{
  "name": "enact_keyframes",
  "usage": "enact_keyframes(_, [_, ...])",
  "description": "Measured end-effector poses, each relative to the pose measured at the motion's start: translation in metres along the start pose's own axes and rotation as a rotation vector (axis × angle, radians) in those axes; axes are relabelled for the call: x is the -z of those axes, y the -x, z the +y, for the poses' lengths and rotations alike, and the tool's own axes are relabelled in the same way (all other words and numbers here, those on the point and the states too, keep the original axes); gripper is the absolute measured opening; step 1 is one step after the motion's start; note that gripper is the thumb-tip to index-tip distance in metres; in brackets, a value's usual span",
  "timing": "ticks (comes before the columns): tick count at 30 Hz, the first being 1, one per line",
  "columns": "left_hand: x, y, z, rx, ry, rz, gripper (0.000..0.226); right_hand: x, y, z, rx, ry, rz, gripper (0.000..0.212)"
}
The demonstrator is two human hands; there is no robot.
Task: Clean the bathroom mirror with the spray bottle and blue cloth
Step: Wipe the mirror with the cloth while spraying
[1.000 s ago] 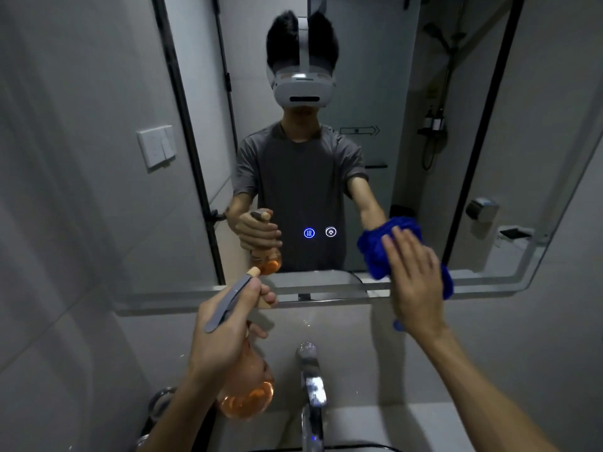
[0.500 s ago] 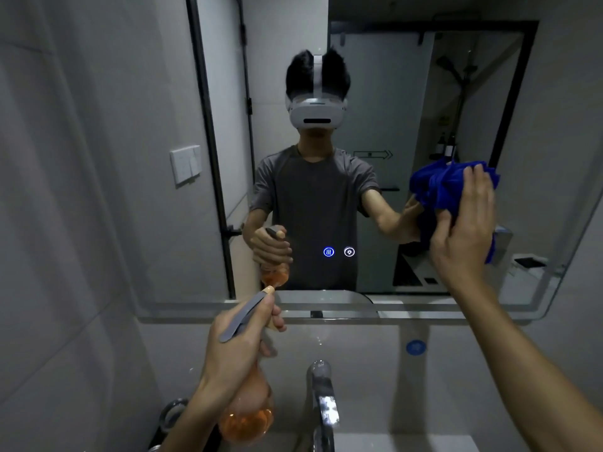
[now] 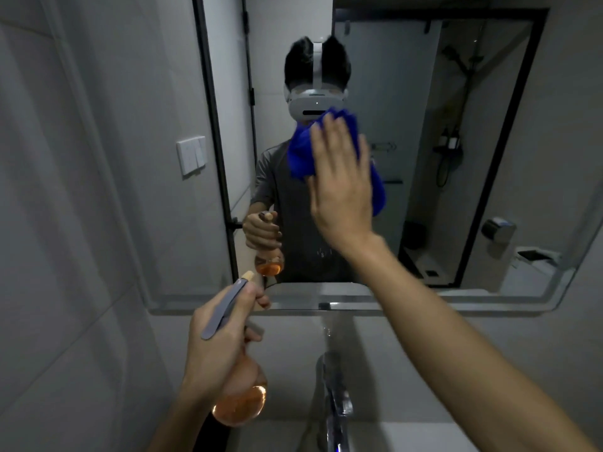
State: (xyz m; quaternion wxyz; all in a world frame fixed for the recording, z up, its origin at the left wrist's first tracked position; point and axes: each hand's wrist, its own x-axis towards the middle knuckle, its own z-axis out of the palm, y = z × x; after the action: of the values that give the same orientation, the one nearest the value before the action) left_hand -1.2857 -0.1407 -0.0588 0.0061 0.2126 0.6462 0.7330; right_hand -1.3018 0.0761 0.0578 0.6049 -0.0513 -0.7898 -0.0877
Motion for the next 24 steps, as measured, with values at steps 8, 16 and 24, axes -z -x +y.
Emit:
enact_keyframes(8, [0.021, 0.0, 0.0, -0.049, 0.013, 0.013, 0.029, -0.065, 0.189, -0.061, 0.369, -0.037, -0.276, 0.065])
enact_keyframes(16, [0.042, -0.005, -0.005, -0.076, -0.025, 0.026, 0.026, -0.044, 0.158, -0.026, 0.447, -0.006, -0.217, 0.048])
enact_keyframes(24, [0.029, -0.01, -0.001, -0.053, 0.007, -0.056, 0.035, -0.001, -0.022, 0.015, 0.207, 0.007, 0.058, 0.053])
